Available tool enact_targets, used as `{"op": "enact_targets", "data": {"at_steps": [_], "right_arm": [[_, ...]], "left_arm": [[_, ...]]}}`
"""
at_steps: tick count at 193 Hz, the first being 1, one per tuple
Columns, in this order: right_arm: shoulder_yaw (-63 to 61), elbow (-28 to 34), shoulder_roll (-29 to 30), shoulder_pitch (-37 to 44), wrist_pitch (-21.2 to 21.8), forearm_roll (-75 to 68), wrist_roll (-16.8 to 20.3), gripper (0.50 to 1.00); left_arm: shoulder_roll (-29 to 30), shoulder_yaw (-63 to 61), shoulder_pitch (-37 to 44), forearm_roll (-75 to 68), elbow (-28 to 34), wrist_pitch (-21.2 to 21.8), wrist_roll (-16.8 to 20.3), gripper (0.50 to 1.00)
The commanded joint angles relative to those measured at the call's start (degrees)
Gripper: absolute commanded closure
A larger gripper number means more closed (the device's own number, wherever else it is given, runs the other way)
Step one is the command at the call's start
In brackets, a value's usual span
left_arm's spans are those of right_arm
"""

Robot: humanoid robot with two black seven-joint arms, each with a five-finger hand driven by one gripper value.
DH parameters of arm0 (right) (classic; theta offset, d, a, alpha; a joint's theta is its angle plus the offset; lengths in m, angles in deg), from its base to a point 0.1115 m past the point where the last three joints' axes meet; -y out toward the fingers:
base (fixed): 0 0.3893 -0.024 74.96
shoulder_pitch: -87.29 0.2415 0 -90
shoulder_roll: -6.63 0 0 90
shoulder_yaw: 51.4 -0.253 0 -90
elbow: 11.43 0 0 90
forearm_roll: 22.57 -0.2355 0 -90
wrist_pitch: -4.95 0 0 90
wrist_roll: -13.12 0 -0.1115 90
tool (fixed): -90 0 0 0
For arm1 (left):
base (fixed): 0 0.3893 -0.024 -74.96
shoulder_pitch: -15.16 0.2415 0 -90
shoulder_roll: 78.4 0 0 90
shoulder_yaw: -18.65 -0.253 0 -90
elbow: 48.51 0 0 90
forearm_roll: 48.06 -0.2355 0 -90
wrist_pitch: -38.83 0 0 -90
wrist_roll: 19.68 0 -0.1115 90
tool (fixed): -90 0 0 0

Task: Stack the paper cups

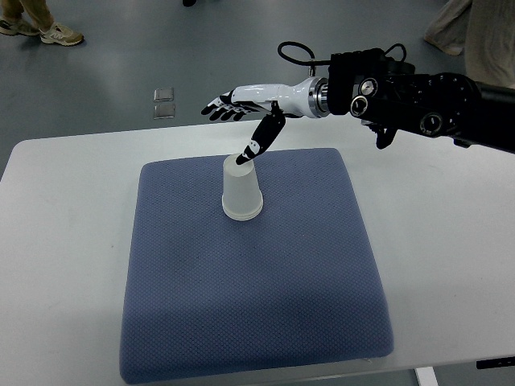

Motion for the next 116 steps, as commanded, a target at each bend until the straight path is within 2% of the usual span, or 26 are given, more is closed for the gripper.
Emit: {"op": "enact_targets", "data": {"at_steps": [1, 55, 90, 116], "right_arm": [[-6.8, -2.7, -1.3, -4.8, -1.3, -7.8, 0.1, 0.593], [-20.2, -6.6, -1.3, -18.9, -6.5, -21.6, -0.1, 0.587], [-27.7, -9.5, -0.1, -25.4, -7.2, -26.2, -0.4, 0.587], [-28.9, -10.5, 1.5, -27.0, -7.2, -27.3, -0.6, 0.587]], "left_arm": [[0.0, 0.0, 0.0, 0.0, 0.1, 0.0, 0.0, 0.5], [0.0, 0.0, -0.1, 0.0, 0.1, 0.0, 0.0, 0.5], [0.0, 0.0, -0.1, 0.0, 0.1, 0.0, 0.0, 0.5], [0.0, 0.0, -0.1, 0.0, 0.1, 0.0, 0.0, 0.5]]}}
